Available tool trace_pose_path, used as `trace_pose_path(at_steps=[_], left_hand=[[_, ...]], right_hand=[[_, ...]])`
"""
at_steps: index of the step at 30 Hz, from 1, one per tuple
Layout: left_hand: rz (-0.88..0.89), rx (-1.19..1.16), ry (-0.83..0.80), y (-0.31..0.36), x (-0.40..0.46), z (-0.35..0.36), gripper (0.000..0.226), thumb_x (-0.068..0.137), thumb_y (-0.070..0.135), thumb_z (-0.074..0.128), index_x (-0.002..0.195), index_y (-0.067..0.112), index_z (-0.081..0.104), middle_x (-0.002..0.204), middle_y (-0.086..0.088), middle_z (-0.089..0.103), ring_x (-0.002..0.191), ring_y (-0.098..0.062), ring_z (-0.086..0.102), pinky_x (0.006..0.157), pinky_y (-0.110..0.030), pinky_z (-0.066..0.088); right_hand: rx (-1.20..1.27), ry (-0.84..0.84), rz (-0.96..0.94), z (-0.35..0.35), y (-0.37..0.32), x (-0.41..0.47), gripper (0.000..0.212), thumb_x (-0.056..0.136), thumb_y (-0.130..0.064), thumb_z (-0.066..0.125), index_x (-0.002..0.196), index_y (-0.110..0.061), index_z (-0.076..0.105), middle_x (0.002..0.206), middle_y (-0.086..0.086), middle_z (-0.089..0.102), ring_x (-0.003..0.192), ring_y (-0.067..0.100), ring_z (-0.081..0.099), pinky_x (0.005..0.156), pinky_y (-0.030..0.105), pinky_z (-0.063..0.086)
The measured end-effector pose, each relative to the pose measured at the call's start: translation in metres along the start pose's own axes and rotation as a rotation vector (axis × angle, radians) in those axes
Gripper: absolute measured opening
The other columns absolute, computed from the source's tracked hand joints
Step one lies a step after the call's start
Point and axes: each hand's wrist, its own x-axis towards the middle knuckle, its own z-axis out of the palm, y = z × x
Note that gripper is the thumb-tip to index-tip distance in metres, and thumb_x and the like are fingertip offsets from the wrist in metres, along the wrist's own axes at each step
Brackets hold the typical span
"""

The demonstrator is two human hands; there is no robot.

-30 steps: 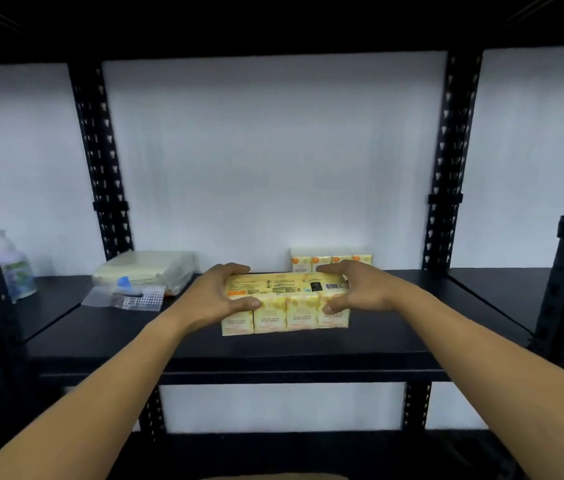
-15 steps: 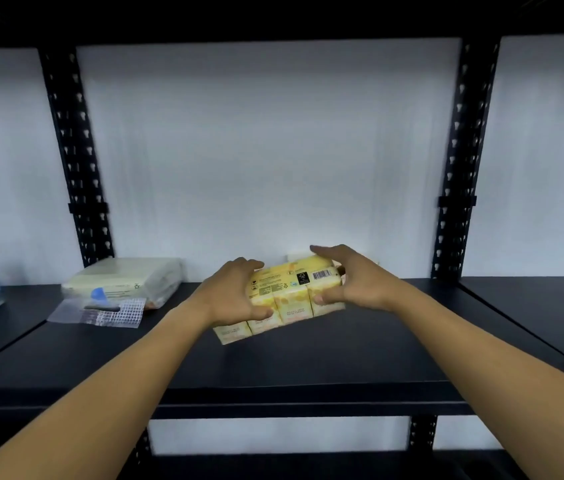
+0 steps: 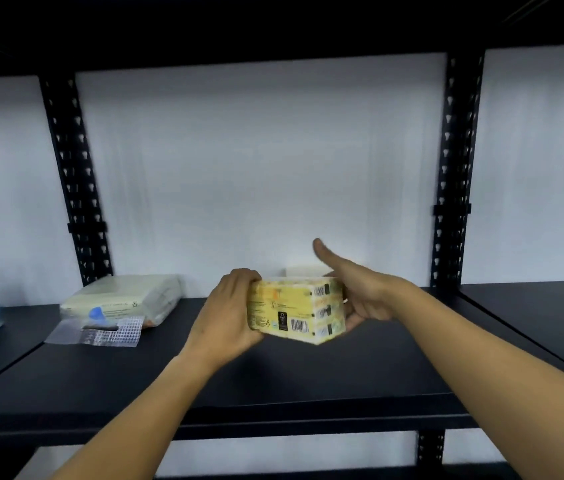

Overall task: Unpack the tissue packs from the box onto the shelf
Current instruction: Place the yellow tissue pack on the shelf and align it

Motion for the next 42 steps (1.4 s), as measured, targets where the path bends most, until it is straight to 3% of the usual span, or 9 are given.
trace_pose_path(at_steps=[4, 10, 14, 17, 20, 25, 28, 32, 42], left_hand=[[0.106, 0.152, 0.099, -0.001, -0.004, 0.005, 0.065, 0.067, 0.041, 0.069, 0.121, 0.014, 0.045, 0.124, -0.004, 0.052, 0.113, -0.021, 0.052, 0.098, -0.036, 0.045], [0.138, 0.286, 0.077, -0.017, -0.009, -0.004, 0.072, 0.070, 0.043, 0.072, 0.130, 0.015, 0.043, 0.135, -0.010, 0.046, 0.124, -0.026, 0.046, 0.106, -0.043, 0.043], [0.023, 0.256, 0.050, -0.041, -0.016, -0.008, 0.077, 0.071, 0.036, 0.080, 0.137, 0.024, 0.042, 0.145, -0.006, 0.039, 0.133, -0.025, 0.040, 0.110, -0.041, 0.036], [-0.111, 0.163, 0.084, -0.055, -0.023, -0.004, 0.065, 0.082, 0.036, 0.073, 0.138, 0.031, 0.040, 0.149, 0.000, 0.032, 0.138, -0.019, 0.031, 0.106, -0.040, 0.039], [-0.269, 0.003, 0.133, -0.066, -0.028, 0.006, 0.065, 0.086, 0.033, 0.070, 0.141, 0.032, 0.036, 0.152, 0.004, 0.024, 0.142, -0.015, 0.024, 0.105, -0.038, 0.038], [-0.423, -0.172, 0.203, -0.089, -0.021, 0.026, 0.059, 0.090, 0.016, 0.067, 0.142, 0.027, 0.041, 0.152, 0.001, 0.022, 0.133, -0.017, 0.039, 0.098, -0.026, 0.040], [-0.508, -0.243, 0.243, -0.102, -0.008, 0.037, 0.057, 0.091, 0.012, 0.065, 0.142, 0.023, 0.042, 0.145, -0.005, 0.032, 0.114, -0.011, 0.049, 0.097, -0.020, 0.037], [-0.567, -0.280, 0.274, -0.127, 0.009, 0.052, 0.049, 0.093, 0.019, 0.063, 0.138, 0.026, 0.046, 0.130, -0.006, 0.045, 0.102, -0.016, 0.061, 0.093, -0.033, 0.052], [-0.628, -0.210, 0.360, -0.167, 0.024, 0.062, 0.041, 0.089, 0.020, 0.069, 0.128, 0.023, 0.057, 0.123, -0.009, 0.054, 0.086, -0.010, 0.055, 0.083, -0.030, 0.051]], right_hand=[[-0.138, -0.123, 0.178, -0.001, -0.007, 0.002, 0.082, 0.085, -0.078, 0.039, 0.123, -0.010, 0.065, 0.109, 0.017, 0.073, 0.102, 0.039, 0.070, 0.092, 0.055, 0.053], [-0.272, -0.073, 0.004, 0.005, 0.000, 0.017, 0.053, 0.090, -0.060, 0.056, 0.122, -0.018, 0.066, 0.109, 0.007, 0.075, 0.105, 0.030, 0.070, 0.096, 0.048, 0.054], [-0.479, 0.070, -0.186, 0.009, 0.001, 0.035, 0.054, 0.080, -0.059, 0.068, 0.126, -0.032, 0.063, 0.121, -0.009, 0.069, 0.110, 0.013, 0.065, 0.104, 0.039, 0.048], [-0.603, 0.149, -0.283, 0.019, -0.003, 0.053, 0.063, 0.084, -0.052, 0.070, 0.141, -0.036, 0.049, 0.146, -0.012, 0.047, 0.134, 0.011, 0.046, 0.108, 0.032, 0.038], [-0.691, 0.170, -0.372, 0.027, -0.008, 0.075, 0.061, 0.086, -0.047, 0.070, 0.142, -0.040, 0.046, 0.150, -0.013, 0.040, 0.140, 0.011, 0.036, 0.110, 0.031, 0.033], [-0.817, 0.256, -0.465, 0.036, -0.012, 0.123, 0.060, 0.087, -0.041, 0.071, 0.140, -0.043, 0.045, 0.146, -0.010, 0.043, 0.138, 0.020, 0.028, 0.116, 0.041, 0.022], [-0.901, 0.299, -0.513, 0.037, -0.013, 0.151, 0.058, 0.088, -0.041, 0.069, 0.141, -0.042, 0.044, 0.148, -0.011, 0.043, 0.140, 0.020, 0.025, 0.119, 0.046, 0.011], [-0.930, 0.310, -0.549, 0.034, -0.009, 0.183, 0.057, 0.089, -0.044, 0.067, 0.140, -0.044, 0.043, 0.149, -0.012, 0.043, 0.141, 0.020, 0.024, 0.119, 0.051, 0.009], [-0.993, 0.262, -0.558, 0.035, -0.018, 0.221, 0.054, 0.090, -0.051, 0.063, 0.139, -0.042, 0.044, 0.148, -0.008, 0.047, 0.137, 0.022, 0.040, 0.118, 0.050, 0.011]])
